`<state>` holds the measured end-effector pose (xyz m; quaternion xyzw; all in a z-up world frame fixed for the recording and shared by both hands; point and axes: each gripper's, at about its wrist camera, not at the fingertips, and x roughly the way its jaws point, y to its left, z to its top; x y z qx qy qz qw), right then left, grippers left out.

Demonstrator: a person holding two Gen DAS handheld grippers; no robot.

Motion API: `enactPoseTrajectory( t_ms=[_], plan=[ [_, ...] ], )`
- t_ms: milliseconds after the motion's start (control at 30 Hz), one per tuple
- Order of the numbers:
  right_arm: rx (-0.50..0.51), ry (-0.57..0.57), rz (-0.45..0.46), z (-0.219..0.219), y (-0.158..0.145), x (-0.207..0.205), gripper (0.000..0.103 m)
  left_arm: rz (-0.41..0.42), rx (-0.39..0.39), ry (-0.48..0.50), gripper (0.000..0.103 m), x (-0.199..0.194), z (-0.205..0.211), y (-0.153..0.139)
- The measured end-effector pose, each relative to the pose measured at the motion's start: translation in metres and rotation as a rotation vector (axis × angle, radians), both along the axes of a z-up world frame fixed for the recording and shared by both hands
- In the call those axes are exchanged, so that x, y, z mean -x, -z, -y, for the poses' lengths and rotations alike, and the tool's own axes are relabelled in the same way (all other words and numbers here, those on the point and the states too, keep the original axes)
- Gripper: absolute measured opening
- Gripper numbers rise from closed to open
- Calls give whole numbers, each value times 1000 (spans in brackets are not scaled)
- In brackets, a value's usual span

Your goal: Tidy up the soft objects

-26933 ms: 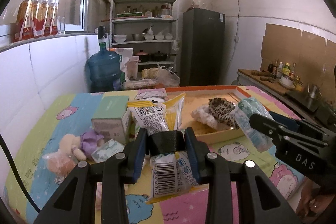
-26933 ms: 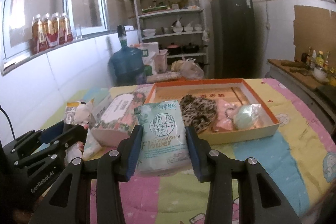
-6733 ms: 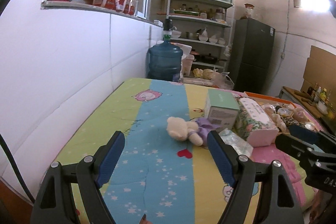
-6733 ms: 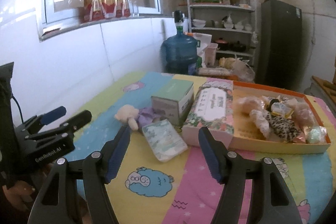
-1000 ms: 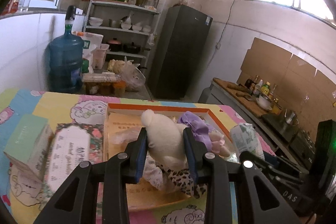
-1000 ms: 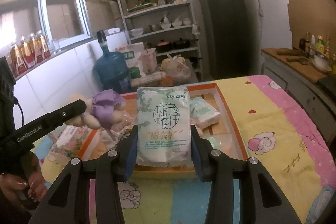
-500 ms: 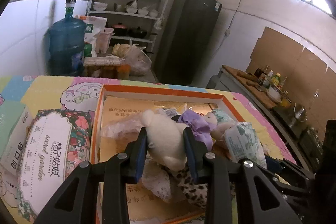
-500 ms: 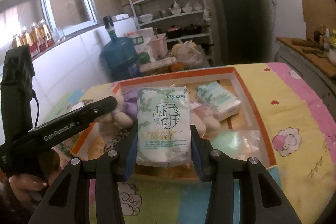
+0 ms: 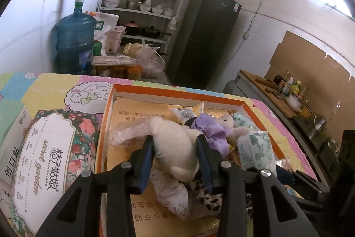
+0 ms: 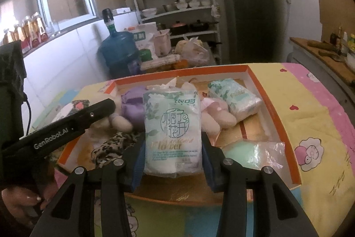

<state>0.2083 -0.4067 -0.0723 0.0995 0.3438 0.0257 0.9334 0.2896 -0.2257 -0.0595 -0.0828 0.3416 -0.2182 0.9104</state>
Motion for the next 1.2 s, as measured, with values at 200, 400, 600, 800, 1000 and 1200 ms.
enactPoseTrajectory(
  t_ms=[200, 400, 600, 800, 1000, 1200],
  plan=[
    [-18, 6, 2, 1, 0, 2, 51, -7, -18, -9, 42, 2, -1, -1],
    [-19, 8, 9, 2, -3, 5, 59, 16, -58, -4, 63, 8, 4, -4],
    [-22, 14, 26, 2, -9, 11, 60, 46, -60, -4, 79, 15, 3, -12],
    [-21, 19, 48, -1, -18, 20, 63, 75, -57, -6, 80, 24, -1, -23],
    [-21, 36, 73, -4, -28, 32, 63, 124, -60, -29, 80, 37, -11, -37],
    [2, 36, 99, -16, -41, 44, 63, 185, -65, -55, 80, 57, -28, -54]
  ],
)
